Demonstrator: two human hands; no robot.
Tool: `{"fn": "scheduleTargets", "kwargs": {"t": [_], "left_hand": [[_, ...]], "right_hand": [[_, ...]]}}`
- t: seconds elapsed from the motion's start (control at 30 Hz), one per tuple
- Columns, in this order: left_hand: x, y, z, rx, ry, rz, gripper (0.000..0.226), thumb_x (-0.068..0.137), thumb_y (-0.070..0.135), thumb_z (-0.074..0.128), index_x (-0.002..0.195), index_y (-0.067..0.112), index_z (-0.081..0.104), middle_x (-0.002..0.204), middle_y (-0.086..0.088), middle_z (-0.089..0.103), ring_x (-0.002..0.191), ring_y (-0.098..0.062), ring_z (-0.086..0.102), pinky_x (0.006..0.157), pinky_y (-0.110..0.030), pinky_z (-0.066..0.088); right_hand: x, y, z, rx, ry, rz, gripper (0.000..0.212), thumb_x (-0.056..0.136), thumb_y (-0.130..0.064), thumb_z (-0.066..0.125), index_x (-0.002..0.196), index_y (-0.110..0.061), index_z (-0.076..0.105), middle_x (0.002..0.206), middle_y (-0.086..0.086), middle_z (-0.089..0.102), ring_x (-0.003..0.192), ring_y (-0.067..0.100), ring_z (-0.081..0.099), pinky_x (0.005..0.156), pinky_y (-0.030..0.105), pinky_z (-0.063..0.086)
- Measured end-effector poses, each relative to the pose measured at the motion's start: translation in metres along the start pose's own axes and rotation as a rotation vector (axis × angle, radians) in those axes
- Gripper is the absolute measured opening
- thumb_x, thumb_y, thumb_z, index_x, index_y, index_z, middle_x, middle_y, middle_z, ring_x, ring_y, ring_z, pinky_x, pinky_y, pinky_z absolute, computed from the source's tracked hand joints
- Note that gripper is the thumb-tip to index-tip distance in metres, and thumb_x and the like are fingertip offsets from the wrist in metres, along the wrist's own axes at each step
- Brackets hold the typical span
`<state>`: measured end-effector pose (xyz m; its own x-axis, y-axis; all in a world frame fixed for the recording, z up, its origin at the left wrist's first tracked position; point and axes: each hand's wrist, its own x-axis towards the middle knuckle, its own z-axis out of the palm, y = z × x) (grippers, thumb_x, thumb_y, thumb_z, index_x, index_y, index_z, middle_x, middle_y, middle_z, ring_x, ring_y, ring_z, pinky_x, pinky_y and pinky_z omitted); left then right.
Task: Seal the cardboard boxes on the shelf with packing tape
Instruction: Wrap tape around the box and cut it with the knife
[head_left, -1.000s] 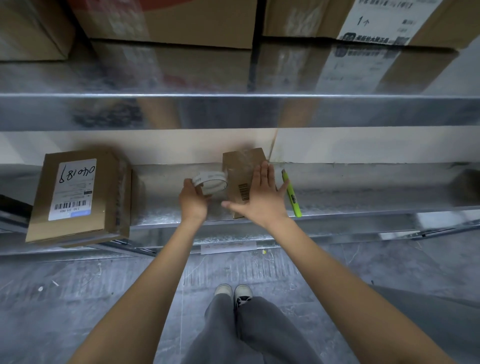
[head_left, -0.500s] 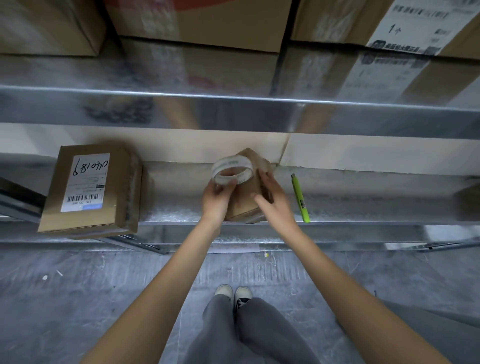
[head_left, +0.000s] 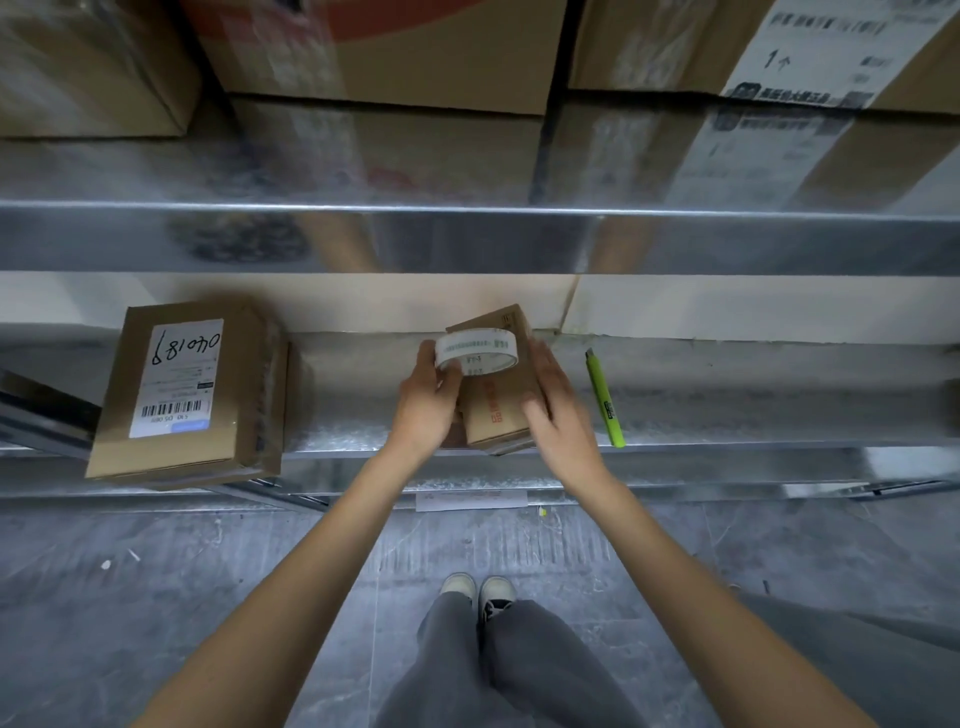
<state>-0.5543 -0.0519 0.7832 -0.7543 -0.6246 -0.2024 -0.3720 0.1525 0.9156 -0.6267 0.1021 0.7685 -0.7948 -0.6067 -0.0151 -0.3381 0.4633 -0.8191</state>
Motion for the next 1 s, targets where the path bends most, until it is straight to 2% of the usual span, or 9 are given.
{"fn": "scheduleTargets", "kwargs": {"t": [0.07, 0.13, 0.23, 0.33, 0.47, 0.57, 0.7, 0.87, 1.0], "left_hand": [[0.002, 0.001, -0.009, -0.102, -0.081, -0.080, 0.027, 0.096, 0.012, 0.054, 0.120, 0.018, 0.042, 0.114, -0.004, 0.061, 0.106, -0.024, 0.060, 0.086, -0.042, 0.055], [0.000, 0.009, -0.023, -0.191, -0.157, -0.124, 0.049, 0.087, 0.014, 0.063, 0.128, 0.015, 0.037, 0.132, -0.006, 0.052, 0.115, -0.017, 0.053, 0.084, -0.025, 0.052], [-0.003, 0.027, -0.042, -0.019, -0.105, 0.076, 0.065, 0.074, 0.035, 0.059, 0.134, 0.023, 0.037, 0.139, 0.004, 0.042, 0.122, -0.009, 0.042, 0.094, -0.020, 0.040], [-0.005, 0.050, -0.043, 0.158, -0.137, 0.171, 0.053, 0.082, 0.055, 0.060, 0.128, 0.033, 0.047, 0.126, 0.012, 0.053, 0.110, -0.006, 0.052, 0.089, -0.026, 0.045], [0.008, 0.064, -0.036, 0.397, -0.206, -0.014, 0.035, 0.089, 0.057, 0.056, 0.108, 0.028, 0.060, 0.096, 0.015, 0.062, 0.093, -0.012, 0.061, 0.082, -0.033, 0.050], [0.014, 0.065, -0.041, 0.357, -0.381, -0.149, 0.029, 0.098, 0.048, 0.045, 0.093, 0.024, 0.060, 0.088, 0.004, 0.064, 0.077, -0.014, 0.059, 0.070, -0.029, 0.044], [0.003, 0.065, -0.045, 0.233, -0.502, -0.170, 0.026, 0.100, 0.046, 0.043, 0.098, 0.026, 0.059, 0.085, 0.003, 0.066, 0.073, -0.012, 0.061, 0.067, -0.023, 0.044], [-0.009, 0.067, -0.037, 0.113, -0.558, -0.098, 0.007, 0.097, 0.035, 0.055, 0.104, 0.033, 0.053, 0.094, 0.022, 0.060, 0.074, 0.020, 0.057, 0.062, 0.003, 0.038], [-0.011, 0.063, -0.041, 0.229, -0.524, -0.022, 0.026, 0.096, 0.018, 0.057, 0.111, 0.034, 0.043, 0.092, 0.026, 0.048, 0.085, 0.010, 0.050, 0.065, 0.007, 0.033]], "right_hand": [[0.001, -0.003, 0.003, -0.182, 0.005, -0.137, 0.067, 0.087, -0.024, 0.029, 0.153, -0.028, 0.021, 0.161, -0.007, 0.015, 0.144, 0.017, 0.026, 0.106, 0.042, 0.039], [0.000, -0.008, 0.005, -0.256, 0.001, -0.185, 0.065, 0.088, -0.021, 0.029, 0.153, -0.028, 0.024, 0.162, -0.006, 0.014, 0.134, 0.019, 0.040, 0.085, 0.032, 0.047], [-0.001, -0.017, 0.007, -0.359, 0.013, -0.233, 0.058, 0.090, -0.022, 0.032, 0.149, -0.022, 0.036, 0.160, -0.005, 0.021, 0.125, 0.020, 0.047, 0.072, 0.026, 0.040], [0.002, -0.021, 0.006, -0.414, 0.031, -0.322, 0.054, 0.090, -0.022, 0.037, 0.142, -0.012, 0.046, 0.155, 0.004, 0.035, 0.126, 0.025, 0.050, 0.081, 0.031, 0.048], [0.003, -0.018, 0.004, -0.431, -0.013, -0.379, 0.054, 0.095, -0.029, 0.032, 0.145, -0.011, 0.042, 0.155, 0.006, 0.033, 0.133, 0.022, 0.044, 0.089, 0.029, 0.045], [0.001, -0.018, 0.003, -0.470, 0.004, -0.405, 0.050, 0.092, -0.022, 0.043, 0.141, -0.011, 0.047, 0.150, 0.008, 0.041, 0.125, 0.015, 0.043, 0.079, 0.025, 0.048], [0.002, -0.015, 0.012, -0.525, 0.000, -0.391, 0.051, 0.090, -0.020, 0.048, 0.140, -0.009, 0.048, 0.150, 0.009, 0.041, 0.130, 0.019, 0.048, 0.084, 0.022, 0.048], [0.003, -0.012, 0.016, -0.463, -0.005, -0.350, 0.055, 0.092, -0.026, 0.036, 0.146, -0.015, 0.040, 0.154, 0.004, 0.036, 0.137, 0.020, 0.042, 0.100, 0.029, 0.045], [0.004, -0.010, 0.016, -0.478, -0.053, -0.355, 0.058, 0.095, -0.036, 0.033, 0.148, -0.016, 0.038, 0.155, 0.004, 0.035, 0.140, 0.020, 0.037, 0.104, 0.029, 0.041]]}}
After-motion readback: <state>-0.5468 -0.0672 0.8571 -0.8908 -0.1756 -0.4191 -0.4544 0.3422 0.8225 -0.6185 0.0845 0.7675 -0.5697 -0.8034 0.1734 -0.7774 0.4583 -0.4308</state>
